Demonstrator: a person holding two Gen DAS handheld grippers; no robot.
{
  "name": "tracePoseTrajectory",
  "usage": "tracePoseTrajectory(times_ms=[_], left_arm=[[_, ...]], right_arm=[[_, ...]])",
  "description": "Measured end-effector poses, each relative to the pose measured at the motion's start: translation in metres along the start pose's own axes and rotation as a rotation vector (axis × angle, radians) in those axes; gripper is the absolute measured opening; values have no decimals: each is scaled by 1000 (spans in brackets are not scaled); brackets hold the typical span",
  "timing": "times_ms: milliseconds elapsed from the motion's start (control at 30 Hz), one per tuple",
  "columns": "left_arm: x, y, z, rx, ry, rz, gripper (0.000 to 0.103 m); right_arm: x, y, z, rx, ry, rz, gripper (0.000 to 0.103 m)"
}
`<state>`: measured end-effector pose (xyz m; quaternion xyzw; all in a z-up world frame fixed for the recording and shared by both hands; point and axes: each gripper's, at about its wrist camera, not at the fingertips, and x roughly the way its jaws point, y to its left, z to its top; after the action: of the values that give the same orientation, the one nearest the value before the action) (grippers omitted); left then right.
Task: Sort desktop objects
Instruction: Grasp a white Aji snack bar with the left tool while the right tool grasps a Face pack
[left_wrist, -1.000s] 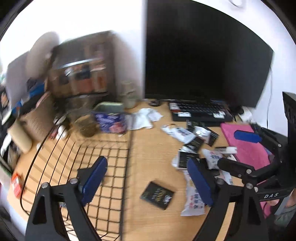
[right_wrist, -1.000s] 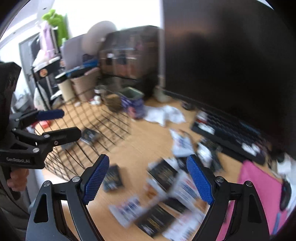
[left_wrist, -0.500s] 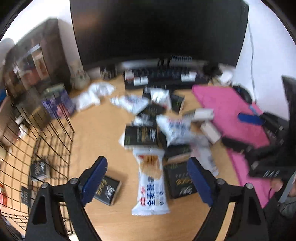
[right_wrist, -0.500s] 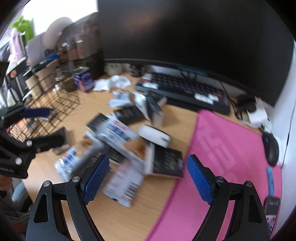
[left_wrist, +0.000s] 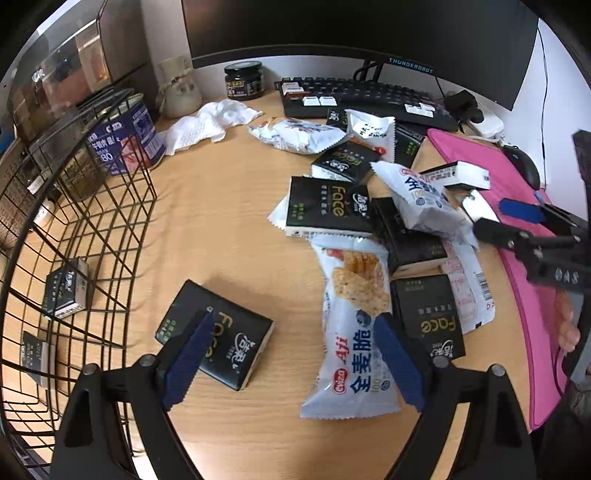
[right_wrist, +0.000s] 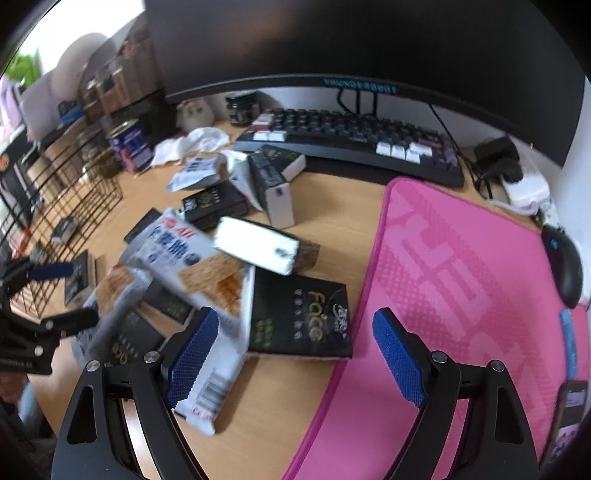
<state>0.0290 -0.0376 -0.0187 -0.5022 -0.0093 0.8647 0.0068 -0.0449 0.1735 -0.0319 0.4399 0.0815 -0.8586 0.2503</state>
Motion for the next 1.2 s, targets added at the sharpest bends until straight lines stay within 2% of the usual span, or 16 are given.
tracePoseTrajectory(times_ms=[133, 233, 300, 733, 900, 1067, 1200], left_arm=[[0, 6, -1, -14, -4, -15, 89], [3, 8, 0, -12, -10, -17, 95], [6, 5, 0, 1, -11, -10, 97], [16, -23, 10, 83, -24, -1, 97], [10, -19, 14, 61, -22, -48, 97], [12, -10, 19, 31, -19, -33, 97], [18, -22, 12, 82, -8, -1, 97]], right_arm=[[8, -9, 3, 44, 2, 47, 86], [17, -14, 1, 69, 24, 76, 86], [16, -13, 0, 59, 12, 69, 68], [-5, -9, -14, 13, -6, 47, 63], [-13, -5, -20, -6, -11, 37, 59], [-13, -6, -22, -2, -8, 48, 57], [-9, -4, -23, -5, -18, 34, 61]])
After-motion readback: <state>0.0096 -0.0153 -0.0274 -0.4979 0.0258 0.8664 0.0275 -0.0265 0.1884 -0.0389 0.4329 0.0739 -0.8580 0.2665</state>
